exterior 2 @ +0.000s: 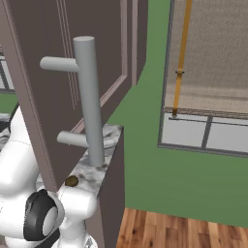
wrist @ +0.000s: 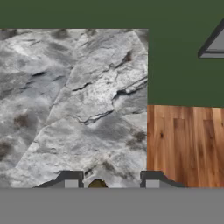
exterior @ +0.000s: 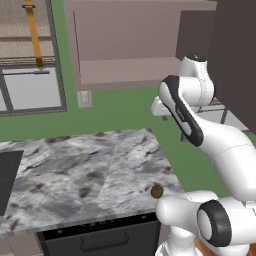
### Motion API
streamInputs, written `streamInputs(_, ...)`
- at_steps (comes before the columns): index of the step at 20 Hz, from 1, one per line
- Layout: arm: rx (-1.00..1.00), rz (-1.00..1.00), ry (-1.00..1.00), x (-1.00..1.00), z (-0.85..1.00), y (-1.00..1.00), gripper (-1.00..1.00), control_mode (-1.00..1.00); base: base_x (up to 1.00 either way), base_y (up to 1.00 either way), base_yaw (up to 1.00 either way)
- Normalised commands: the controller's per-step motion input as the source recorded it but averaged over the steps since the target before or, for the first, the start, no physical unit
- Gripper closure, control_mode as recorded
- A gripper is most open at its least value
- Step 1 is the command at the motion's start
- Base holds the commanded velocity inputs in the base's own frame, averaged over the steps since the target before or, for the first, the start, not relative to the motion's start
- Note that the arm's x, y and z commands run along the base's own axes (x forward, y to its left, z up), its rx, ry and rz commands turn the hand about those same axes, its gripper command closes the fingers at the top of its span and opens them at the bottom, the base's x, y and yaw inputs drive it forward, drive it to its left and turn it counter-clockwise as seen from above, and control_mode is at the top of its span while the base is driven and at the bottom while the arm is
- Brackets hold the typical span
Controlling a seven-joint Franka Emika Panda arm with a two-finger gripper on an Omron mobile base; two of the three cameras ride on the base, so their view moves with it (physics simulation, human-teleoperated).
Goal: Pick the kiwi from the counter and place it in the cabinet. Then close the cabinet.
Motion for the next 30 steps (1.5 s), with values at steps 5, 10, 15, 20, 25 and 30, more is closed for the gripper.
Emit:
streamInputs(5,-0.02,0.0,-0.04,-0.07,-0.17,0.0,-1.0,-1.0,0.0,0.0,0.0)
streamInputs(10,-0.01,0.0,-0.03,-0.23,-0.39,0.05,-1.0,-1.0,0.0,0.0,0.0)
streamInputs(15,0.0,-0.02,0.05,-0.44,-0.51,0.06,-1.0,-1.0,0.0,0.0,0.0)
streamInputs(20,0.0,-0.06,0.22,-0.36,-0.52,0.16,-1.0,-1.0,0.0,0.0,0.0)
streamInputs(25,0.0,-0.06,0.24,-0.12,-0.5,0.21,-1.0,-1.0,0.0,0.0,0.0)
streamInputs(30,0.0,-0.08,0.22,0.0,-0.47,0.12,-1.0,-1.0,0.0,0.0,0.0)
